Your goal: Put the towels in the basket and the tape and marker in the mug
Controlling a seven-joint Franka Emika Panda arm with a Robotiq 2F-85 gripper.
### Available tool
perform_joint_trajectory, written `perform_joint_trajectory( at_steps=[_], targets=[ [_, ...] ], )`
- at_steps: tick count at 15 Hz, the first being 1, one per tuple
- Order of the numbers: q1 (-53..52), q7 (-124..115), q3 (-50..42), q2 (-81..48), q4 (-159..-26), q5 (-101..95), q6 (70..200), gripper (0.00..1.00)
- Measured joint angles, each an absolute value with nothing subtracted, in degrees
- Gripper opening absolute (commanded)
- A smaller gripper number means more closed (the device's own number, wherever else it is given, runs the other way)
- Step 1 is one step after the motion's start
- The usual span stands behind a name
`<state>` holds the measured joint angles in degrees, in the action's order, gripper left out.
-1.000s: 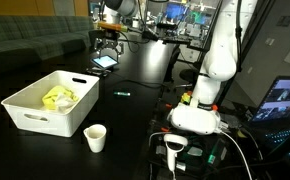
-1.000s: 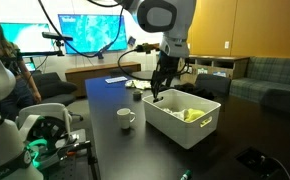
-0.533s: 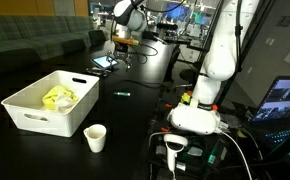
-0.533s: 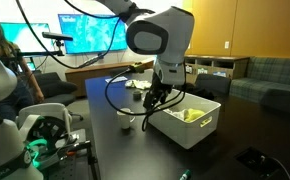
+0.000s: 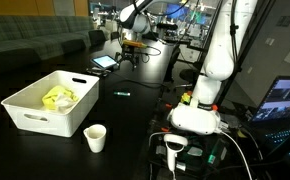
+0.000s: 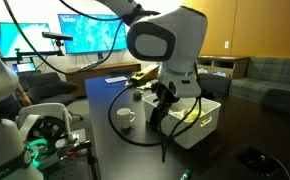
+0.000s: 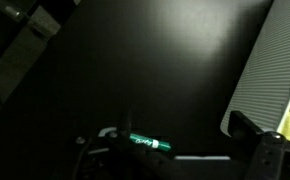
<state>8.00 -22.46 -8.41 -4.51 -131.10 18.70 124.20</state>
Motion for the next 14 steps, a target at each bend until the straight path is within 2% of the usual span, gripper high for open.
perform_joint_trajectory(
  at_steps=[6,14],
  targets=[
    [8.9,-14.9,-9.9,-10.9,-129.9,4.0,126.1,1.0],
    [7.1,-5.9,-8.8,-19.2,-128.1,-7.9,138.6,1.0]
  ],
)
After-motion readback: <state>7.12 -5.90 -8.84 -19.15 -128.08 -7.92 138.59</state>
